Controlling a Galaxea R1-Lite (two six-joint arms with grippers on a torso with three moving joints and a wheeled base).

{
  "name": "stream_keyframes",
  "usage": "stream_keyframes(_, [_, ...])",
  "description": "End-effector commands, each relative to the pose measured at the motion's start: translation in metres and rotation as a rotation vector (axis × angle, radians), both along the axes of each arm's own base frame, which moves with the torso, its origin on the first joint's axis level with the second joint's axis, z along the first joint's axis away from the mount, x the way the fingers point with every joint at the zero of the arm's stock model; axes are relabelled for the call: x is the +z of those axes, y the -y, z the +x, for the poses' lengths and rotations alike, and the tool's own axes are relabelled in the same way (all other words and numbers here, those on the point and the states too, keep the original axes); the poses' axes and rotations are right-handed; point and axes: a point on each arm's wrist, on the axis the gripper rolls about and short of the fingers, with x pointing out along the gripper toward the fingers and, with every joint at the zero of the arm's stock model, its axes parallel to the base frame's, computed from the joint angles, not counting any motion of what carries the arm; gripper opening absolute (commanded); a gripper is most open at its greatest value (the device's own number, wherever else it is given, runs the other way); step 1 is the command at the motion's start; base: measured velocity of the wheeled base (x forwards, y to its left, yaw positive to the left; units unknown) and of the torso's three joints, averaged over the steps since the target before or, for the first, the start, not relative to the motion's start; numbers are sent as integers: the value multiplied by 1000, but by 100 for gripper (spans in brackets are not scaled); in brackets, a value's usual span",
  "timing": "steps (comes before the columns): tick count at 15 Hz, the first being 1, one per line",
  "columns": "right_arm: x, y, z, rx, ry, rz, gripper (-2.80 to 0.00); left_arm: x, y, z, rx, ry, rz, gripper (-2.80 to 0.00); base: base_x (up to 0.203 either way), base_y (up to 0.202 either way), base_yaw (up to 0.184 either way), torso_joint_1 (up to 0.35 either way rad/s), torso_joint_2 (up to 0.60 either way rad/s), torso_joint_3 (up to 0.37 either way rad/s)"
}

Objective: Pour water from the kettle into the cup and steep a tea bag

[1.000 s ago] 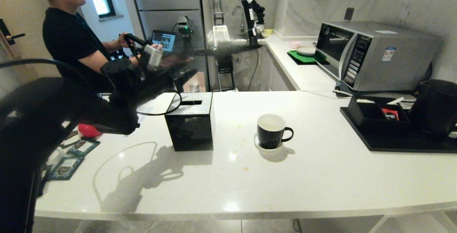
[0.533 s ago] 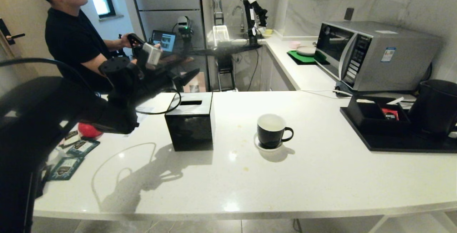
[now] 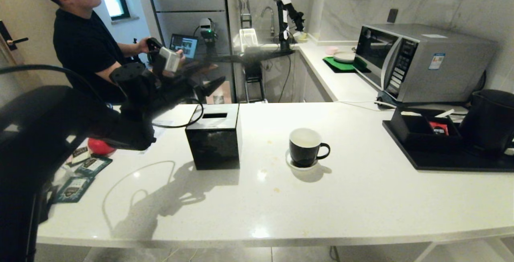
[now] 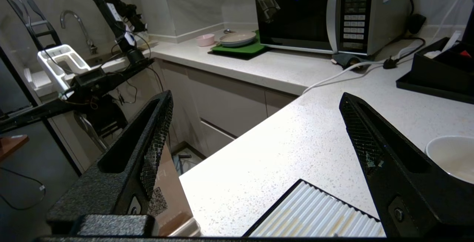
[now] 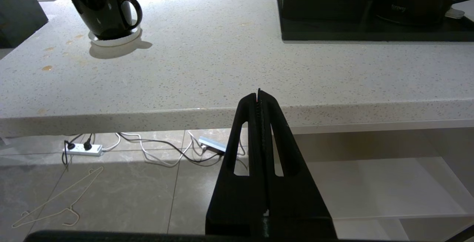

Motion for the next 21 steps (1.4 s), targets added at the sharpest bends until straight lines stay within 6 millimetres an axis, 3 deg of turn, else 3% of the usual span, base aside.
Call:
stream_keyframes(1, [0, 0, 0, 0, -1, 0, -280, 5, 0, -2, -3, 17, -1, 0, 0, 0, 0, 0, 0, 0])
stream_keyframes(8, [0, 0, 0, 0, -1, 0, -280, 25, -1, -10, -3, 67, -6, 0, 0, 0, 0, 0, 0, 0])
stream_keyframes(16, [0, 0, 0, 0, -1, 0, -280, 35, -8, -14, 13, 91, -9, 0, 0, 0, 0, 0, 0, 0])
stream_keyframes(17, [0, 0, 0, 0, -1, 0, -280, 36, -9, -14, 16, 94, -9, -280, 0, 0, 0, 0, 0, 0])
stream_keyframes(21, [0, 0, 0, 0, -1, 0, -280, 46, -18, -18, 35, 115, -12, -280, 0, 0, 0, 0, 0, 0])
